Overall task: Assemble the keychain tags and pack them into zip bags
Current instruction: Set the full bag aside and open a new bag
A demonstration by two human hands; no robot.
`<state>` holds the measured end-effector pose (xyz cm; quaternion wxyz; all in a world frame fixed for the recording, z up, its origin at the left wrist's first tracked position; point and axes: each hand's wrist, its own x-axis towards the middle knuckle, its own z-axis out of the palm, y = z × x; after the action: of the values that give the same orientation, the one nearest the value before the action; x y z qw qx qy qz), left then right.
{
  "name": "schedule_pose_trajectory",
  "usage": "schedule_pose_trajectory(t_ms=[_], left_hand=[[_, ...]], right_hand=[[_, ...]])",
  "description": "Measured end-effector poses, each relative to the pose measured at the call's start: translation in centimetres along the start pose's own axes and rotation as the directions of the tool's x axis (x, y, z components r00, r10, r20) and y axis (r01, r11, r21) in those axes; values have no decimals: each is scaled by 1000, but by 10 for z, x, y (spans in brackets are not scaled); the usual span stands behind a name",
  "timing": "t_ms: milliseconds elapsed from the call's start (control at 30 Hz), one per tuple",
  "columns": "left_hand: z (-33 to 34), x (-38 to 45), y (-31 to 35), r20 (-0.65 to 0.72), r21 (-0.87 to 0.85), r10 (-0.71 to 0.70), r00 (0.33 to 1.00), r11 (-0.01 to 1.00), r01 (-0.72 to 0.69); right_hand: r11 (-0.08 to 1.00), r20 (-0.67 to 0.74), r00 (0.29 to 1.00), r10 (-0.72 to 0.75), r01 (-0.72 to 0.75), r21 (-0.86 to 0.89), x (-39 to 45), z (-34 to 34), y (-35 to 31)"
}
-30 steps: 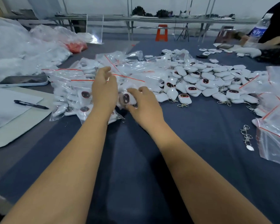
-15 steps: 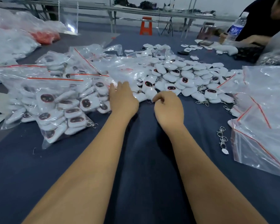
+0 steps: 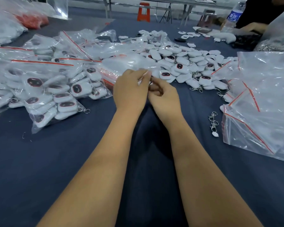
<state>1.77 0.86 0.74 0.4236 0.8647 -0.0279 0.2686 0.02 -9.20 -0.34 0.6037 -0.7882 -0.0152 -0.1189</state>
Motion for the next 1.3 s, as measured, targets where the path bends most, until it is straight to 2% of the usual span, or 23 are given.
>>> schedule_pose_trajectory(t_ms=[100,167,267,433,567,667,767,900,1000,1133,1200,1233,1300], left_hand=[[3,-13,6,87,-353,-163,983,917,183],[0,-17,2,110,-466,-184,977,858,214],[-4,-18,-1,150,-421,-107,983,893,161],[0,-16,0,169,-256,-4,986,965,48],[-1,-16,0,64,-170,-42,997,984,52],[-3,-16,0,17,-143,-65,998,987,67],[-1,-17,0,61,-184,-102,993,977,112],[0,-17,0,158,-291,-135,978,940,177],[-2,-15,2,205,-418,-149,967,881,224],[-7,-14,0,293,-566,-134,947,774,284],[-8,-12,-2,240,-653,-183,953,696,299],[-8,-10,-3,158,-678,-226,961,683,272],[-8,-10,-4,-53,-620,-262,964,766,174]], right_hand=[[998,60,997,-56,54,31,0,0,-2],[996,35,998,-46,43,72,-1,-2,-3],[991,-44,999,8,-2,136,1,-5,-2],[920,-94,986,139,-93,380,4,-8,-2],[944,-92,990,108,-73,321,2,-7,0],[979,-73,997,27,-12,204,1,-6,-1],[986,-76,997,-14,26,162,2,-7,1],[977,-65,997,35,-21,212,3,-7,2],[947,-45,997,57,-40,320,4,-10,2],[925,-29,997,70,-54,375,5,-13,3],[900,-101,986,135,-80,428,7,-14,2],[886,-142,974,177,-94,454,8,-15,1],[878,-187,958,218,-109,466,9,-14,1]])
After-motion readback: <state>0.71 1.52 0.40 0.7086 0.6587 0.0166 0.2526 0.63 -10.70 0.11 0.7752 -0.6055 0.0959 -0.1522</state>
